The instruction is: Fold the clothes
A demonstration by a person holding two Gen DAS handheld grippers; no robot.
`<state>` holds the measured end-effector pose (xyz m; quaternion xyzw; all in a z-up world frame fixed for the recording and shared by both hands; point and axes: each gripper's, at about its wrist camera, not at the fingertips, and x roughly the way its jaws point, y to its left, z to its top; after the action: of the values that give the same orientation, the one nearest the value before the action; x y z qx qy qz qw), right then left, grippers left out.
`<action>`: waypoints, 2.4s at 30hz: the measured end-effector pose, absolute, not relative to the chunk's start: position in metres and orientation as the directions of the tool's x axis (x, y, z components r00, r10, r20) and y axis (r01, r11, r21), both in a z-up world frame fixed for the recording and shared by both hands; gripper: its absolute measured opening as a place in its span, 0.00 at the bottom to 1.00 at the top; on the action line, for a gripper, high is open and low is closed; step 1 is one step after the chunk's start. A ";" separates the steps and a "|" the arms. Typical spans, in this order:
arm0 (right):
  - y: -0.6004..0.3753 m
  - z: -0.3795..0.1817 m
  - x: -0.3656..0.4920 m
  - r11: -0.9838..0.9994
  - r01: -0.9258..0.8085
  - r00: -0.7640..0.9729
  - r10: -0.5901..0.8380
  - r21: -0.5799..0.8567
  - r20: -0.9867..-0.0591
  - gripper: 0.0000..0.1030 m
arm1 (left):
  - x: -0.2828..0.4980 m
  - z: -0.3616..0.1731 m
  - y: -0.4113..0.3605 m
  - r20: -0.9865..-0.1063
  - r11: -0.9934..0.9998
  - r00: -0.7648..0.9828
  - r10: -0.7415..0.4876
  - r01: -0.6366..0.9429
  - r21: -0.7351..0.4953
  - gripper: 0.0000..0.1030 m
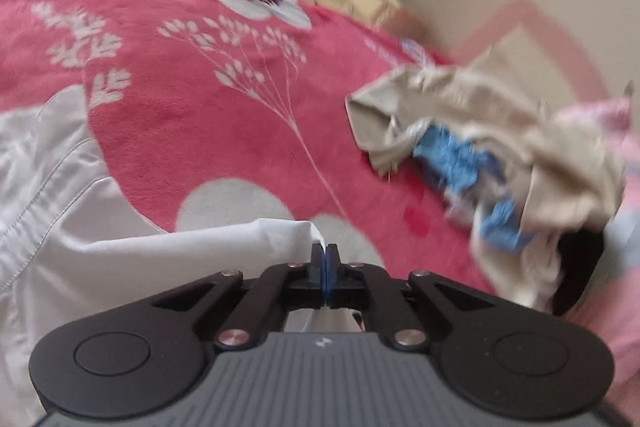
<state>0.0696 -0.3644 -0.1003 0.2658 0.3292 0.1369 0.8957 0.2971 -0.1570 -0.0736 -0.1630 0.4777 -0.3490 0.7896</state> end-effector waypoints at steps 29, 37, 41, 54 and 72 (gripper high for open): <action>-0.388 -0.066 0.005 0.769 0.066 0.822 0.319 0.636 -0.471 0.05 | 0.287 -0.051 -0.044 -0.544 0.621 0.430 -0.720 0.051 -0.782 0.73; -0.344 -0.035 -0.014 0.707 -0.041 0.810 0.437 0.706 -0.391 0.06 | 0.188 0.057 0.138 -0.513 0.644 0.627 -0.586 -0.024 -0.765 0.74; -0.304 -0.026 -0.014 0.697 -0.096 0.763 0.511 0.711 -0.397 0.06 | 0.123 0.094 0.237 -0.531 0.692 0.740 -0.412 -0.125 -0.711 0.76; -0.178 -0.040 0.000 0.678 -0.152 0.567 0.656 0.719 -0.498 0.07 | -0.003 -0.054 0.398 -0.737 0.453 0.654 -0.172 -0.611 -0.649 0.77; -0.146 -0.055 0.013 0.717 -0.093 0.537 0.620 0.691 -0.572 0.12 | -0.019 -0.209 0.463 -0.667 -0.126 0.724 -0.177 -0.688 -0.714 0.76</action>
<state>0.0133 -0.1461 -0.0548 0.3069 0.4295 0.2173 0.8210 -0.0195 0.4631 -0.2092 -0.7181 0.3012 0.2174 0.5885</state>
